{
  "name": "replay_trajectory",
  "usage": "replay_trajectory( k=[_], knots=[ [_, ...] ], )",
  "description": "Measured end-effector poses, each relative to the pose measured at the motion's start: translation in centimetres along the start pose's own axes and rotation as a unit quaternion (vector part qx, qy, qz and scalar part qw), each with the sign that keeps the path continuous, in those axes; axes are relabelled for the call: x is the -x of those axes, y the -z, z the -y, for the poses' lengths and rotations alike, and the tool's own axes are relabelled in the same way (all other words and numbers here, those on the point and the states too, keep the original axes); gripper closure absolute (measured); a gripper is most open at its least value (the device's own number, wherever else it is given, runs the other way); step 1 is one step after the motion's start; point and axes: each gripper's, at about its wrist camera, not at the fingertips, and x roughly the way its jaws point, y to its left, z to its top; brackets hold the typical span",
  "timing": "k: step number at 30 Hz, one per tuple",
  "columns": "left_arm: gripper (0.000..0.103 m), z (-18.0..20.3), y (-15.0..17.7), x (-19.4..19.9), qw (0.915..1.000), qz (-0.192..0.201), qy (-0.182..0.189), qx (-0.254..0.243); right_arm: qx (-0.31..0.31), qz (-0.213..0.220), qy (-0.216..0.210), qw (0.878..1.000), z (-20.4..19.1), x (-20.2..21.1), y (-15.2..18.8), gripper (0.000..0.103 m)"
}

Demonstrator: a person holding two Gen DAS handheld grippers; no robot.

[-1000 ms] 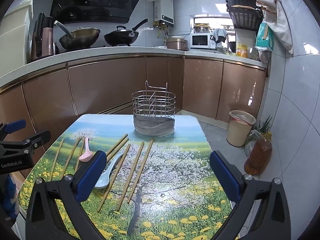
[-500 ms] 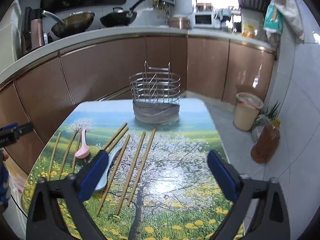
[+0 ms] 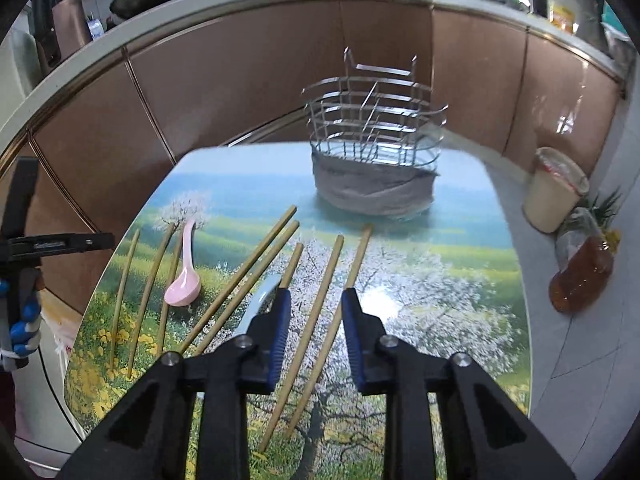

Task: Organize utensils
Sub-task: 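Close the left tool on a bamboo chopstick while the right tool grasps another chopstick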

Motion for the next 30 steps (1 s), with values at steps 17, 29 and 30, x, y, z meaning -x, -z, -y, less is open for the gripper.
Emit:
replay_trajectory(
  k=[17, 29, 30],
  knots=[
    [0.074, 0.3, -4.1, -7.6, 0.993, -0.11, -0.041, 0.006, -0.024, -0.123, -0.015, 0.992, 0.3, -8.2, -4.2, 0.092],
    [0.076, -0.4, -4.1, -8.0, 0.9924, -0.117, -0.037, 0.008, -0.039, -0.154, 0.013, 0.987, -0.3, -12.6, -3.8, 0.092],
    [0.076, -0.2, -4.2, -8.1, 0.9924, -0.117, -0.036, 0.008, -0.039, -0.156, 0.015, 0.987, -0.5, -12.9, -3.7, 0.092]
  ],
)
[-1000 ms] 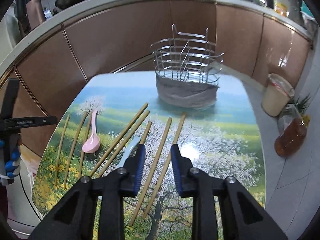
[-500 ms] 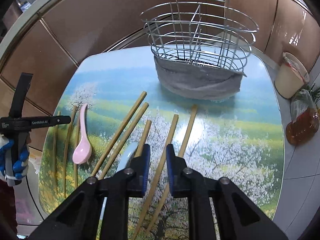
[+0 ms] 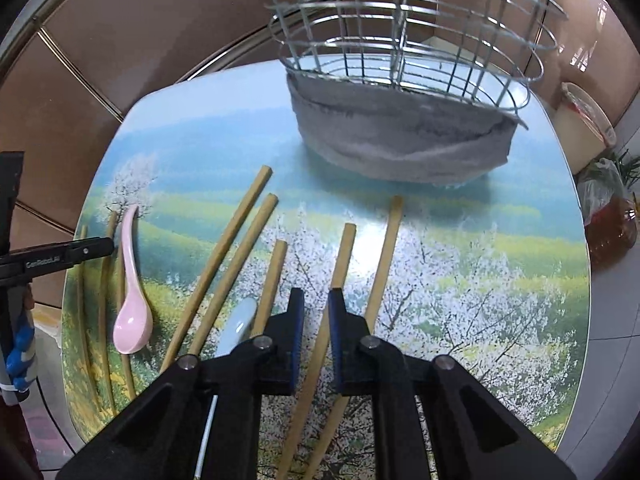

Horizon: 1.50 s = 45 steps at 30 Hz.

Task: Organize utensils
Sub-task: 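Close the left tool on a bamboo chopstick while the right tool grasps another chopstick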

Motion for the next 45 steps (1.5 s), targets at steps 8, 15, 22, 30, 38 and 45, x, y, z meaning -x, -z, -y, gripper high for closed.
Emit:
replay_trajectory(
  k=[8, 15, 22, 30, 38, 45],
  knots=[
    [0.076, 0.3, 0.0, -0.2, 1.0, 0.001, 0.002, 0.002, -0.005, -0.008, 0.004, 1.0, -0.1, -1.1, -0.1, 0.091],
    [0.076, 0.3, 0.0, -0.1, 1.0, 0.0, 0.005, 0.003, -0.006, -0.013, 0.004, 1.0, -0.6, -1.9, -0.1, 0.091],
    [0.076, 0.2, 0.0, -0.1, 1.0, -0.001, 0.004, 0.001, -0.003, -0.011, 0.003, 1.0, -0.9, -1.9, 0.2, 0.091],
    [0.079, 0.1, 0.3, -0.1, 1.0, -0.001, -0.009, -0.005, -0.004, -0.014, 0.003, 1.0, -2.1, -2.2, 0.4, 0.092],
    [0.084, 0.5, 0.4, -0.1, 0.9997, -0.005, -0.021, -0.008, 0.002, -0.023, 0.004, 1.0, -3.3, -2.7, 0.0, 0.092],
    [0.094, 0.7, 0.3, -0.2, 0.9996, -0.007, -0.025, -0.011, -0.003, -0.028, 0.008, 1.0, -3.9, -3.0, -0.3, 0.095]
  ],
)
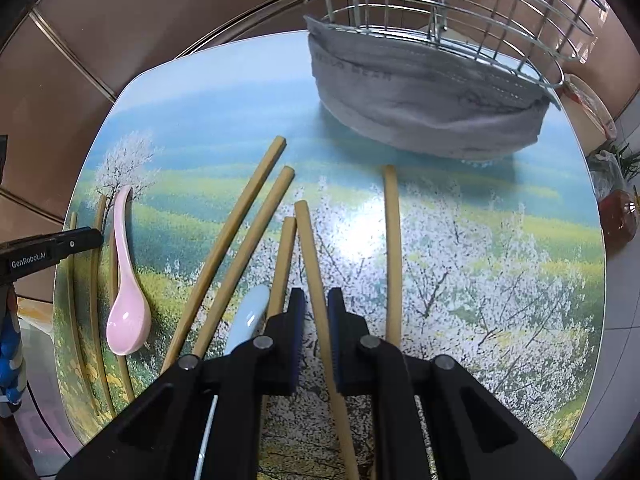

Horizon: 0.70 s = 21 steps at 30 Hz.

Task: Organize utensils
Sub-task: 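Close the left tool on a bamboo chopstick while the right tool grasps another chopstick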

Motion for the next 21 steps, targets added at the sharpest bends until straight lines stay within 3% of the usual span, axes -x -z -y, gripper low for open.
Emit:
replay_trajectory(
  k=[14, 21],
  knots=[
    [0.095, 1.2, -0.3, 0.1, 0.9999, 0.01, -0.008, 0.007, 0.007, 0.009, 0.0, 1.0, 0.7, 0.2, 0.3, 0.096],
    [0.097, 0.9, 0.7, 0.6, 0.999, 0.038, -0.01, 0.02, 0.013, 0.048, -0.024, 0.998, 1.4, 1.9, 2.1, 0.097]
  ],
)
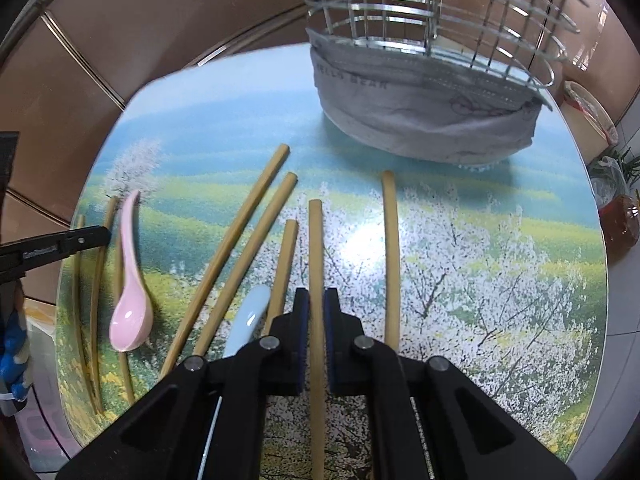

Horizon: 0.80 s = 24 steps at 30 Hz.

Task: Organize utensils
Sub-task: 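Close the left tool on a bamboo chopstick while the right tool grasps another chopstick, then lift both held chopsticks and carry them over the wire utensil holder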

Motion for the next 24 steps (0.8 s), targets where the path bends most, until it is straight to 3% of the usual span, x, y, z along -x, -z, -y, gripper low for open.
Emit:
replay_trajectory(
  k=[14, 24],
  knots=[
    [0.097, -1.1, 4.8, 8.3, 0.9917, 0.12, 0.043, 0.021, 0.029, 0.149, -0.061, 0.986, 1.3, 10.8, 5.8, 0.097],
    [0.097, -1.0, 6.6, 17.9, 0.9713, 0.218, 0.092, 0.023, 0.039, 0.244, -0.076, 0.966, 1.0, 20.5, 7.4, 0.097]
  ],
)
